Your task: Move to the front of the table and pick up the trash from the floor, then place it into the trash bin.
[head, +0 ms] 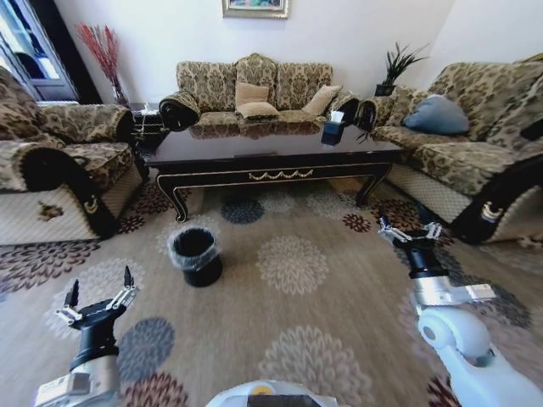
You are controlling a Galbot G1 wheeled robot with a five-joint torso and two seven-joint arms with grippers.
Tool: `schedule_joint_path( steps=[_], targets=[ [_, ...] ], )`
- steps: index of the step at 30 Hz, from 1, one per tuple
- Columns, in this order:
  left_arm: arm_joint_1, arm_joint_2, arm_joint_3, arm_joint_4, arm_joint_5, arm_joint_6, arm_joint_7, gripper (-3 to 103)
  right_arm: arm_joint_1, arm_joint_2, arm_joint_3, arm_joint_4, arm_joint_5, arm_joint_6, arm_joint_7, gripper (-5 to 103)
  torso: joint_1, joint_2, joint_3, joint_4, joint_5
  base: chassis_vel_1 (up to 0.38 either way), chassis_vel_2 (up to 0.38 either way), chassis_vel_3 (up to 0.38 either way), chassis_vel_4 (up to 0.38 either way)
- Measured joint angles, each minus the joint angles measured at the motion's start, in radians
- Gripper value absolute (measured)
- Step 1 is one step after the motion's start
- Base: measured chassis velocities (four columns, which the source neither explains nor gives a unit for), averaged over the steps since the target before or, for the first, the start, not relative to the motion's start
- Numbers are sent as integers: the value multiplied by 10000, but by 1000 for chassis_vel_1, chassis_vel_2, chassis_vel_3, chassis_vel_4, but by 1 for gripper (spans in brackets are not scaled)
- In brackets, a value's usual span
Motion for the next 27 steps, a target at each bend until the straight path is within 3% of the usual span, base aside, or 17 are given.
schedule_joint_path(
  steps=[27],
  targets=[
    [-1, 1, 0, 0, -1, 0, -1, 100, 1, 0, 1, 0, -1, 3, 1, 100, 1, 1, 1, 2, -5, 349, -351, -343, 361]
  ],
)
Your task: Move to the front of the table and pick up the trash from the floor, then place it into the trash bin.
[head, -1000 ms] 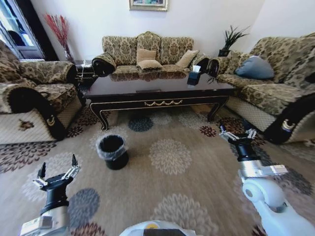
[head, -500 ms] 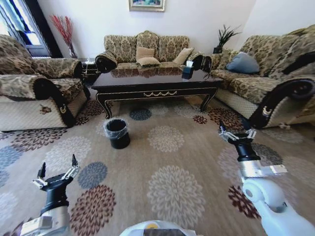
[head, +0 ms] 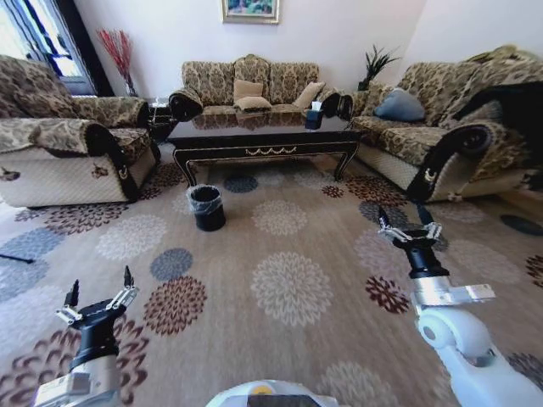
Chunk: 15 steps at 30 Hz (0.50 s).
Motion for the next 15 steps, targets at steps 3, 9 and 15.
schedule_joint_path(
  steps=[3, 9, 15],
  targets=[
    [0, 0, 0, 0, 0, 0, 0, 100, 0, 0, 0, 0, 0, 0, 0, 100, 0, 1, -1, -2, 7, 257, -370, -248, 374],
    [1, -2, 1, -1, 0, -2, 0, 100, -1, 0, 1, -1, 0, 0, 0, 100, -5, 3, -6, -6, 14, 141, -250, -156, 262],
    [-2, 0, 1, -1, 0, -2, 1, 100, 3, 0, 0, -1, 0, -2, 0, 100, 4, -3, 4, 3, 4, -17, 42, 14, -39]
  ],
)
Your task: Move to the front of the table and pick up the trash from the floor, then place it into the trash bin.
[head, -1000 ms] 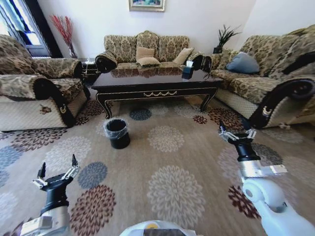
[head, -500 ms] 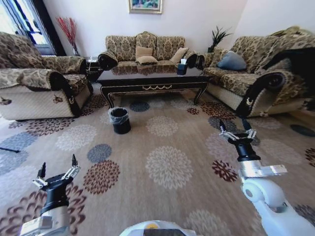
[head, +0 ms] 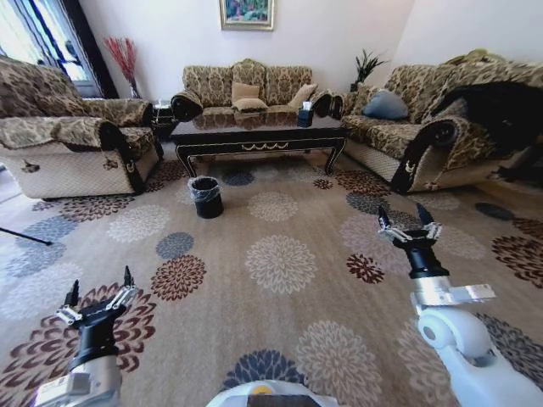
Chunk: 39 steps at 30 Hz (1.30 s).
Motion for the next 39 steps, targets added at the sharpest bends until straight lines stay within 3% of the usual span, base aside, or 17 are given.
schedule_joint_path(
  steps=[16, 30, 39],
  targets=[
    [2, 1, 0, 0, 0, 0, 0, 100, -1, 0, 0, 0, 0, 0, -1, 100, -2, 1, -3, -4, 2, 0, 8, 3, -3],
    [5, 0, 0, 0, 0, 0, 0, 100, -5, 0, 1, 0, 0, -1, 0, 100, -14, 7, -11, -11, 0, 98, -143, -89, 138],
    [1, 1, 0, 0, 0, 0, 0, 100, -1, 0, 0, 0, 0, -1, -1, 100, -3, 3, -3, -3, 2, -7, 32, 43, -21]
  ],
)
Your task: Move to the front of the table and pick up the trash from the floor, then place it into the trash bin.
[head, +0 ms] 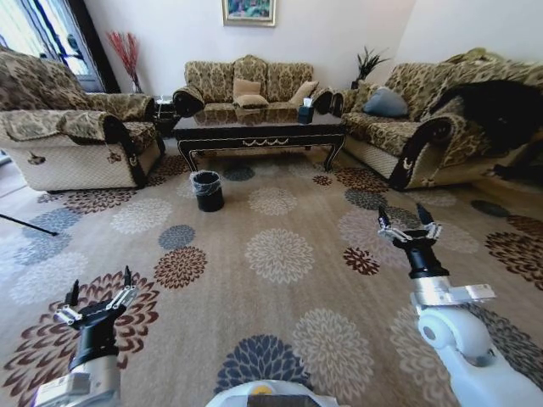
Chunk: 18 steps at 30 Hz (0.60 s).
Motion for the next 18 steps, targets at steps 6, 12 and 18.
schedule_joint_path(
  steps=[6, 12, 18],
  targets=[
    [0, 0, 0, 0, 0, 0, 0, 100, -1, 0, 0, 0, 0, 0, 0, 100, 0, -1, 0, -2, -1, 0, 0, 0, 0],
    [0, -1, 0, 0, 0, -1, 0, 100, -1, 0, 0, 0, 0, 0, 0, 100, 0, 3, 1, -2, 0, 0, 0, 0, 0],
    [0, 0, 0, 0, 0, 0, 0, 100, -1, 0, 0, 0, 0, 0, 0, 100, 45, 234, 192, -1, -1, 0, 0, 0, 0]
  ],
)
